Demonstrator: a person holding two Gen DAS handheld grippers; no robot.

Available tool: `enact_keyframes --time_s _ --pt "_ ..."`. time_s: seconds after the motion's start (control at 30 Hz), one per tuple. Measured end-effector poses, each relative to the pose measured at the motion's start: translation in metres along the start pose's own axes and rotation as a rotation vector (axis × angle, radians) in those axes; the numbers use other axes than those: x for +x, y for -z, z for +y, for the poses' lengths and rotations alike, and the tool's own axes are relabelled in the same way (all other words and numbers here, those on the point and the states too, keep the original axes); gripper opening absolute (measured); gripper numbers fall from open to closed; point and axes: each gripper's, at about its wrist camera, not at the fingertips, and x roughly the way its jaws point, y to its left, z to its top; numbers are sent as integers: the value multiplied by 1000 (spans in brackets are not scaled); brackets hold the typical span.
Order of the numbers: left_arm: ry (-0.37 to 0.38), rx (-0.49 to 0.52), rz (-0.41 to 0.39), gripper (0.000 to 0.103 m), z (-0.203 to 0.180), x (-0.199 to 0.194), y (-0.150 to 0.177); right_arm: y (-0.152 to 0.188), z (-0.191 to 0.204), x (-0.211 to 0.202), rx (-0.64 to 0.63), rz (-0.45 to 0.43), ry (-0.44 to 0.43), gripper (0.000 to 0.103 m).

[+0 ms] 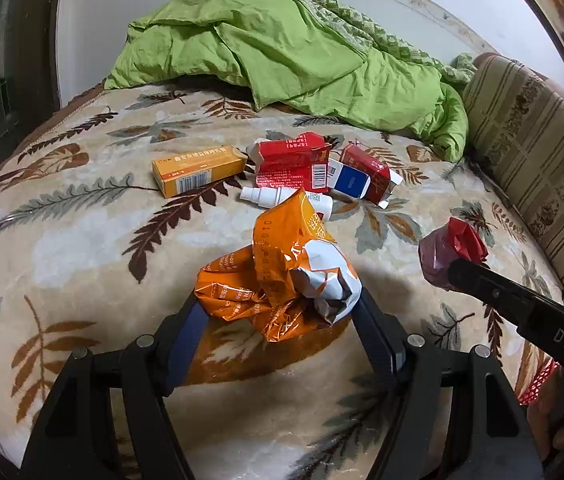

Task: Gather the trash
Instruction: 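Carry both items to the red wastebasket and open the left tool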

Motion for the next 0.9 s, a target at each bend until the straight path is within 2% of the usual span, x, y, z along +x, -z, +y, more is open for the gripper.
enact_keyframes --time_s 0.9 --pt "38 77 -2 72 -19 1 5 2 -5 -7 57 0 -33 23"
